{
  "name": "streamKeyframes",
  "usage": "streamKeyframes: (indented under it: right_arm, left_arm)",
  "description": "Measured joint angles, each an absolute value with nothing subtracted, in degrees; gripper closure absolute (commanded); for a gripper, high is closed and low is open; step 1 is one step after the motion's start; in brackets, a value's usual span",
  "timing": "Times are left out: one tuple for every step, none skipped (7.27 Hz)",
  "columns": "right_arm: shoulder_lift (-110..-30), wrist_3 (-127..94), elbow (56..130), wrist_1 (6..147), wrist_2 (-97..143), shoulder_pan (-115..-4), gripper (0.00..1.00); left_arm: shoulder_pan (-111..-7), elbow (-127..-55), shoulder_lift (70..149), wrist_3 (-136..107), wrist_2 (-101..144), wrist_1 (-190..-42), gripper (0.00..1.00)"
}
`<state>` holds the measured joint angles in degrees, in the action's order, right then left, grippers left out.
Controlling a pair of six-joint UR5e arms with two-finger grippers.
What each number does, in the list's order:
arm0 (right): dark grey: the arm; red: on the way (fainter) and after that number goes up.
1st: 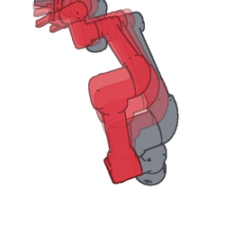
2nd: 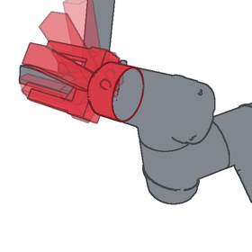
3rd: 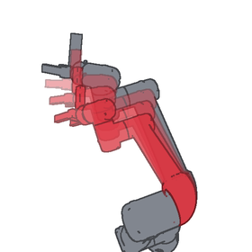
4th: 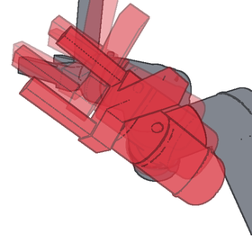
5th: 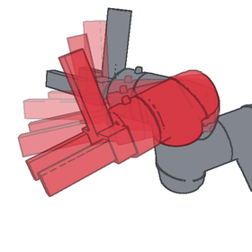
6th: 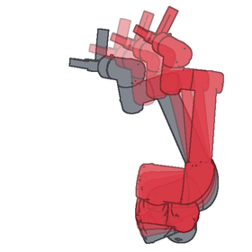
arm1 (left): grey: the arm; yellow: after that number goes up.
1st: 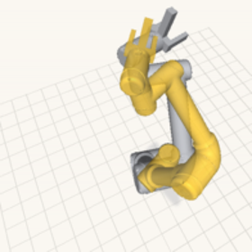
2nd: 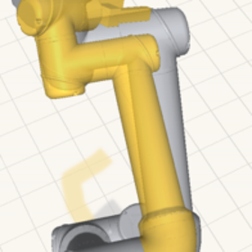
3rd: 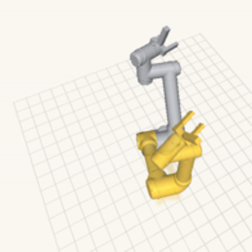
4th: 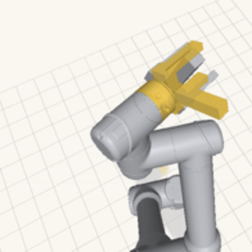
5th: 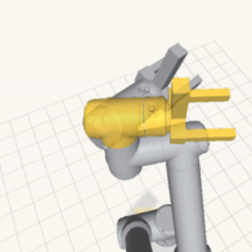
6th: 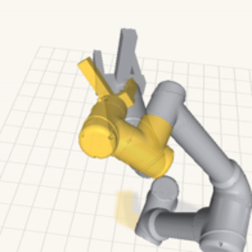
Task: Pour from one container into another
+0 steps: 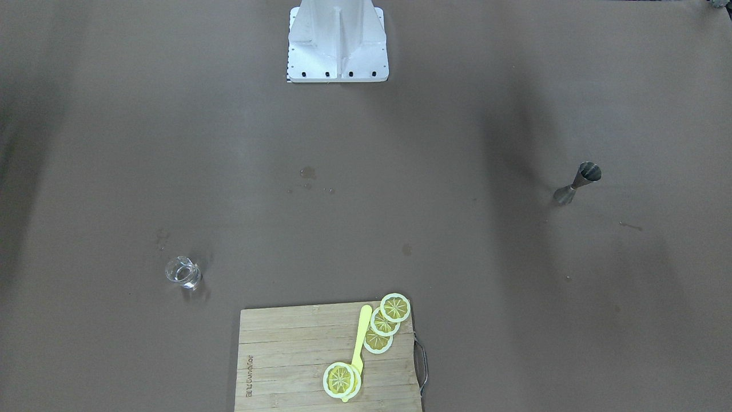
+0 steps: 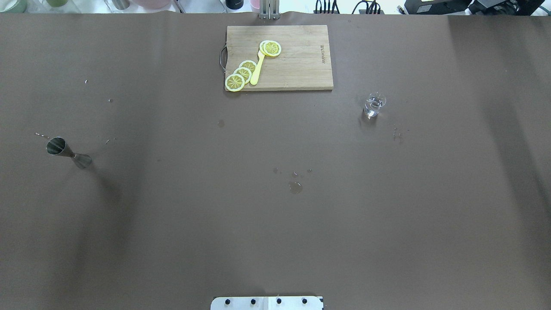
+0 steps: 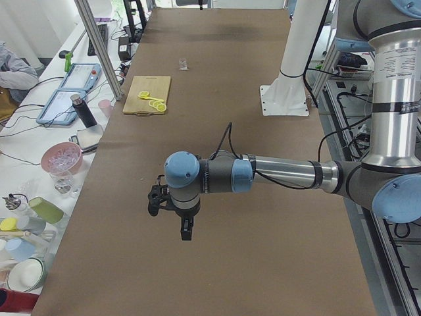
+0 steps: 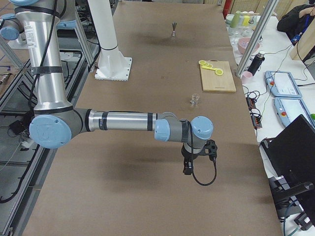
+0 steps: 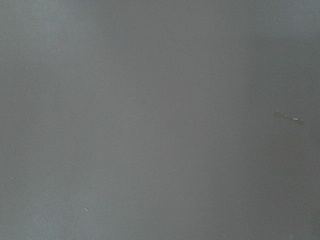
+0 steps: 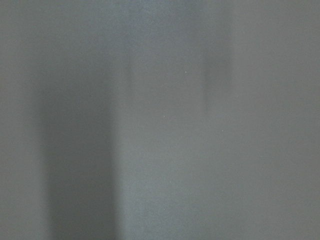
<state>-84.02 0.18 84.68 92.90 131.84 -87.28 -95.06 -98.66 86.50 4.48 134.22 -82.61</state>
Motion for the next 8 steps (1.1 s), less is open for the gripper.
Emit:
streamKeyframes:
  right_arm:
    - [-84.02,0.18,84.66,92.90,131.84,-87.28,0.00]
    - [-84.02,0.18,84.64,92.90,131.84,-87.28,0.00]
    - [-84.02,0.18,84.64,92.90,131.84,-87.28,0.00]
    - [-84.05,0.18,84.64,92.90,131.84,-87.28,0.00]
    - [-84.06,0.18,84.64,92.90,131.84,-87.28,0.00]
    - [-84.06,0.18,84.58,92.90,131.84,-87.28,0.00]
    - [-84.06,0.17,84.53,92.88,131.84,-87.28,0.00]
    - [-84.07,0.17,84.50,92.85,131.84,-87.28,0.00]
  left_arm:
    - [-95.06,-98.67,86.49,4.48,134.07,-82.62,0.02]
    - [-95.06,-98.70,86.49,4.48,133.97,-82.62,0.02]
    - [-95.06,-98.70,86.49,4.48,133.91,-82.62,0.02]
    - [-95.04,-98.73,86.50,4.48,133.89,-82.62,0.02]
    - [-95.06,-98.92,86.51,4.41,134.02,-82.54,0.02]
    - [-95.09,-98.78,86.52,4.27,134.19,-82.48,0.02]
    - [-95.10,-98.20,86.57,4.21,133.69,-82.55,0.02]
    - [-95.10,-98.02,86.58,4.17,132.62,-82.51,0.02]
